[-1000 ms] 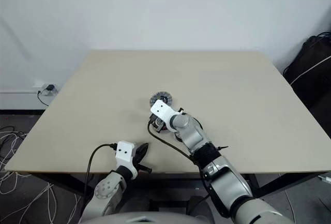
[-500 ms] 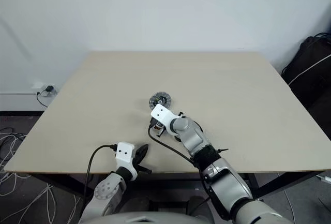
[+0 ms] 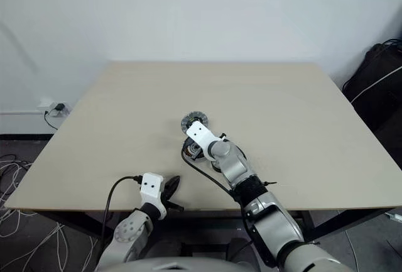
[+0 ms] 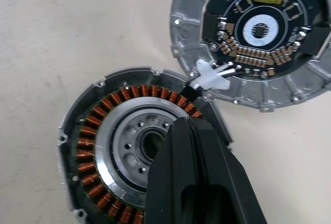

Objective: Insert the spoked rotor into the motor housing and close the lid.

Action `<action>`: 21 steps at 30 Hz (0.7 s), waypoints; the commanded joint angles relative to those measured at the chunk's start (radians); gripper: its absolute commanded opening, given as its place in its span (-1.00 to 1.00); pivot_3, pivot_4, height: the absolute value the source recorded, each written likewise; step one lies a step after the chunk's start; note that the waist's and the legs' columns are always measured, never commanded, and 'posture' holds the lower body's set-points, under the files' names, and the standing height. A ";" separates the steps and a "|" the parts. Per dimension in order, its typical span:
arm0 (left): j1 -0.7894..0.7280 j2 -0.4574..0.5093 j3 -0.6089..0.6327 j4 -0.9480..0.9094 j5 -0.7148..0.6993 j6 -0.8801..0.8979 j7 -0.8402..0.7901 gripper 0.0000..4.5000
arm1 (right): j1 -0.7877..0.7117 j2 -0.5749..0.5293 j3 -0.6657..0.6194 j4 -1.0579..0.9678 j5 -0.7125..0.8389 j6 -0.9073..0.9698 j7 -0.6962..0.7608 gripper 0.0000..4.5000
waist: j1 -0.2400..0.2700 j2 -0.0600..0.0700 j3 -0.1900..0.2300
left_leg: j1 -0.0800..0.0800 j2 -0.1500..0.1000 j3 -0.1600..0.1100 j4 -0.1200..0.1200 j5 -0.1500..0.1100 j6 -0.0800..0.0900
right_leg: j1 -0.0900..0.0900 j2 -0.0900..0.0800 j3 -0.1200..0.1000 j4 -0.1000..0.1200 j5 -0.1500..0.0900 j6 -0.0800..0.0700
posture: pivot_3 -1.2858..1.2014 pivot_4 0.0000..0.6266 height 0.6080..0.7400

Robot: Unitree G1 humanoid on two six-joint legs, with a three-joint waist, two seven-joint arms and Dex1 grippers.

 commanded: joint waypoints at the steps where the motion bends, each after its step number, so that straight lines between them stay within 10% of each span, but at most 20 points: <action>1: -0.004 -0.005 -0.009 -0.047 -0.005 -0.005 0.001 -1.00 | 0.021 -0.010 0.027 -0.038 -0.002 -0.001 0.041 -0.99 | 0.001 0.000 0.000 | 0.000 0.000 0.000 0.000 0.000 0.000 | 0.000 0.000 0.000 0.000 0.000 0.000 | 0.03 -1.00 1.00; 21: -0.008 -0.002 -0.011 -0.043 -0.005 0.001 -0.004 -1.00 | 0.053 -0.010 -0.020 -0.148 0.027 -0.009 -0.004 -0.99 | 0.003 -0.002 0.000 | 0.000 0.000 0.000 0.000 0.000 0.000 | 0.000 0.002 0.000 -0.001 0.000 0.000 | 0.03 -1.00 1.00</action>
